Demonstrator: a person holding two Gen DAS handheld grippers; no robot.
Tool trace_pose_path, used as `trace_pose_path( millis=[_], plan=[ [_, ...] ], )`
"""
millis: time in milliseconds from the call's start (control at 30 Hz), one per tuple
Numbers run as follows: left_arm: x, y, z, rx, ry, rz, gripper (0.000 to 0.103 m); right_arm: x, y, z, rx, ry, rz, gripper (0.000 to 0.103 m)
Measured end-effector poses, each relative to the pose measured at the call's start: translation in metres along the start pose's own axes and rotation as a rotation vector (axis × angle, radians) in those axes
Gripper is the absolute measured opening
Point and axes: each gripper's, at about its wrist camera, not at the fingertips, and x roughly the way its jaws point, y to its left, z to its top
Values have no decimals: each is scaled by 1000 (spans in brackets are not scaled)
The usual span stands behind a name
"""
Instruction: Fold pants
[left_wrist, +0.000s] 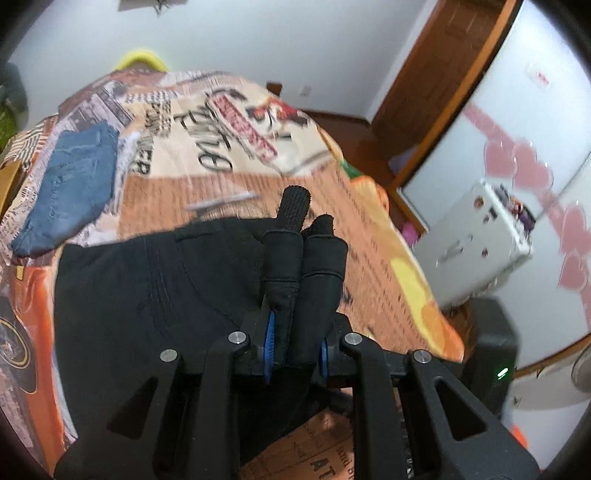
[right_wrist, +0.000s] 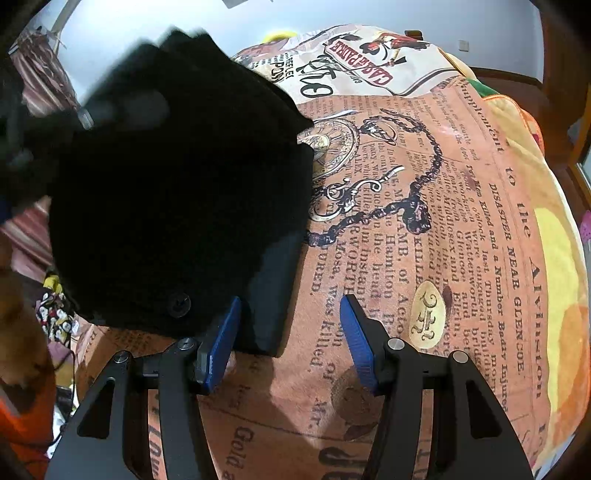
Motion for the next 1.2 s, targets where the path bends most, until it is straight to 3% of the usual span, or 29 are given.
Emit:
trace_pose_path(
  millis=[300, 400, 467, 567, 733, 867, 1000, 1200],
  plan=[
    [17, -11, -30, 75, 101, 34, 22, -9, -3, -3, 2, -6, -29, 52],
    [16, -10, -34, 63, 127, 9, 33, -9, -3, -2, -3, -5, -45, 52],
    [12, -9, -35, 55, 131, -8, 48, -11, -3, -3, -3, -5, -50, 52],
    [-1, -10, -34, 58, 91, -3, 59, -13, -2, -4, 3, -3, -47, 52],
    [-29, 3, -18, 49, -18, 76, 68, -15, 1, -5, -9, 2, -58, 52],
    [-40, 35, 6, 29, -74, 177, 76, -17, 4, -8, -18, 6, -57, 52],
    [-29, 78, 35, 5, -68, 298, 77, -14, 5, -12, -7, 13, -52, 52],
    [10, 138, 56, 0, 7, 460, 77, -8, 7, -15, 9, 9, -61, 55]
  ],
)
